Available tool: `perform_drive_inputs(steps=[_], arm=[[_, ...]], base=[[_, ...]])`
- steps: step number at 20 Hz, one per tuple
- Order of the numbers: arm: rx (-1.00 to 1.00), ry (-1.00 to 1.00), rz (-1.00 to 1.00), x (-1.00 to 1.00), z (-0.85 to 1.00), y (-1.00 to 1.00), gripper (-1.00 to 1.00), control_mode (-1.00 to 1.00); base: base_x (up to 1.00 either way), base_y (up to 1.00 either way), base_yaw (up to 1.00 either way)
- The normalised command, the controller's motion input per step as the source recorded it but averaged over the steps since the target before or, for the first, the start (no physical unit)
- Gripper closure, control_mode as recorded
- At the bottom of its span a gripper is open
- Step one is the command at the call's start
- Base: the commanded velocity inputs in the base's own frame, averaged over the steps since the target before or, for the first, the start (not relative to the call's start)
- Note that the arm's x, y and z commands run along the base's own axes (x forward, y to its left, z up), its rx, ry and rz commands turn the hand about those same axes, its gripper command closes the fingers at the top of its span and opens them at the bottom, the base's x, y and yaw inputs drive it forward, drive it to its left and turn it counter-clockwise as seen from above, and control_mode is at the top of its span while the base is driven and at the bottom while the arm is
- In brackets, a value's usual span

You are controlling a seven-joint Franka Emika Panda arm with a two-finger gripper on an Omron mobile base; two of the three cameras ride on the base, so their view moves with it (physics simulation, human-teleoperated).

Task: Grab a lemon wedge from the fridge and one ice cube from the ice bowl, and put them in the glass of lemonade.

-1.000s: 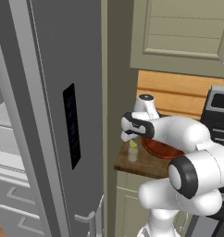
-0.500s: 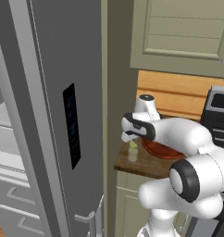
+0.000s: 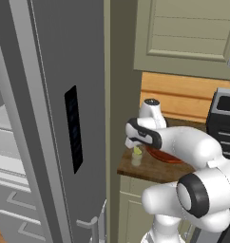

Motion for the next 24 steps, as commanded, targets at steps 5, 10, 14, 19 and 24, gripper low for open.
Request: perform_drive_inputs(steps=[5, 10, 14, 19, 24], arm=[[0.0, 0.0, 0.0, 0.17, 0.0, -0.02, 1.0, -1.0], [0.01, 0.0, 0.0, 0.27, 0.02, -0.22, 1.0, -1.0], [0.06, 0.0, 0.0, -0.07, 0.19, -0.08, 1.0, -1.0], [0.05, -0.05, 0.0, -0.13, 0.28, 0.01, 1.0, -1.0], [0.0, 0.0, 0.0, -0.02, 0.03, 0.04, 1.0, -1.0]], base=[[0.0, 0.0, 0.0], [0.0, 0.0, 0.0], [0.0, 0.0, 0.0], [0.0, 0.0, 0.0], [0.0, 0.0, 0.0]])
